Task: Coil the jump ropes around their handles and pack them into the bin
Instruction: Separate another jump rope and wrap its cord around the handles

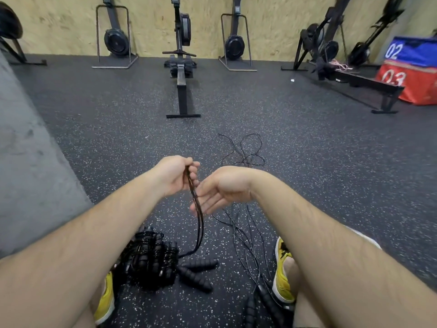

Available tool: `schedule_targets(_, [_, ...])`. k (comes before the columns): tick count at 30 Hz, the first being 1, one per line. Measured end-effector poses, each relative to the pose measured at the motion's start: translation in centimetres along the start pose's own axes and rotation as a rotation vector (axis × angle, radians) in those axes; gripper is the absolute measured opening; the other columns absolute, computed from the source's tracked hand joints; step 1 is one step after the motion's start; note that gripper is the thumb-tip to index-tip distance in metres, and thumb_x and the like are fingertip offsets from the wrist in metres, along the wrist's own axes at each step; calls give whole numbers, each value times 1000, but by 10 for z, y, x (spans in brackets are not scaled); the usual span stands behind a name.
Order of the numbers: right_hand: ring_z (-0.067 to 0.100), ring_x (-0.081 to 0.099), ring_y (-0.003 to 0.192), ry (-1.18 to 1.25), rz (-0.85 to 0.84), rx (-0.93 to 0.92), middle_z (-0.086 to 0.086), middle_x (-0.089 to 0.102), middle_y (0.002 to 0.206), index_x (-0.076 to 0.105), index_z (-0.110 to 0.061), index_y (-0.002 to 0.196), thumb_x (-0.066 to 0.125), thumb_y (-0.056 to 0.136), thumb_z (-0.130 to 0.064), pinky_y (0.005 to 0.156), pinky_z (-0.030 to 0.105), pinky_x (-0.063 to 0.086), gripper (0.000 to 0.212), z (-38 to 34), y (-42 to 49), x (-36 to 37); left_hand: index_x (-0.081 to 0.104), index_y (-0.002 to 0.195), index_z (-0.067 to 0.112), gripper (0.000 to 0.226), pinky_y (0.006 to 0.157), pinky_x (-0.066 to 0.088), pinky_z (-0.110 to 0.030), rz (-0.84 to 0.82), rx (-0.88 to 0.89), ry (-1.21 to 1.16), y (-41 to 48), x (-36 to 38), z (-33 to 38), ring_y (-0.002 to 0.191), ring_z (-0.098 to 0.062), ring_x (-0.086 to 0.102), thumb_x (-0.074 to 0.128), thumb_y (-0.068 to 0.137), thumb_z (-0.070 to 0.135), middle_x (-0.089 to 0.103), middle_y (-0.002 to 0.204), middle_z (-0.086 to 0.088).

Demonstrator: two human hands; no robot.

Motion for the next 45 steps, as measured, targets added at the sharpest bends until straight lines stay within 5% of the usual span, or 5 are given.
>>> schedule_targets(9, [15, 69, 82, 357, 341, -228, 6, 77, 102, 60, -1, 122, 57, 99, -22, 68, 27, 49, 31, -34, 13, -45, 61, 96, 6, 26, 83, 58, -45, -407, -104, 483, -58, 18, -9, 79, -30, 71, 39, 106, 17, 68, 81, -13])
schedule_targets(13, [9, 68, 76, 277, 412, -304, 3, 77, 101, 61, -1, 125, 56, 101, -21, 62, 24, 46, 31, -38, 8, -50, 64, 102, 3, 26, 93, 56, -48, -340, -37, 548, -50, 9, -8, 103, -36, 70, 46, 106, 21, 72, 102, -18])
schedule_targets(21, [24, 67, 107, -87, 173, -184, 12, 65, 124, 54, 1, 132, 65, 91, -6, 82, 32, 59, 43, -10, 5, -5, 73, 96, 14, 27, 61, 41, -25, 95, 378, 407, -30, -15, 47, 68, -11, 48, 53, 104, 28, 68, 81, 4])
schedule_targets(33, [23, 66, 82, 188, 575, -466, 13, 73, 95, 69, 0, 86, 63, 96, -11, 74, 33, 58, 16, -48, -8, -55, 70, 112, 12, 22, 99, 54, -43, -126, 322, 623, -38, -2, 5, 102, -16, 72, 55, 103, 25, 77, 106, -3])
schedule_targets(45, [11, 65, 66, -365, 499, -291, -3, 75, 85, 72, -18, 92, 67, 94, -15, 66, 28, 54, 6, -19, -5, -22, 74, 106, 8, 23, 76, 58, -29, 108, 614, 355, -44, -5, 70, 93, -19, 68, 57, 102, 24, 75, 102, -7])
Point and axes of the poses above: each hand's wrist, its own y-axis towards the middle knuckle, its own x-axis out of the palm, z = x × y, the point moved 10 cm from there along y, towards the middle knuckle
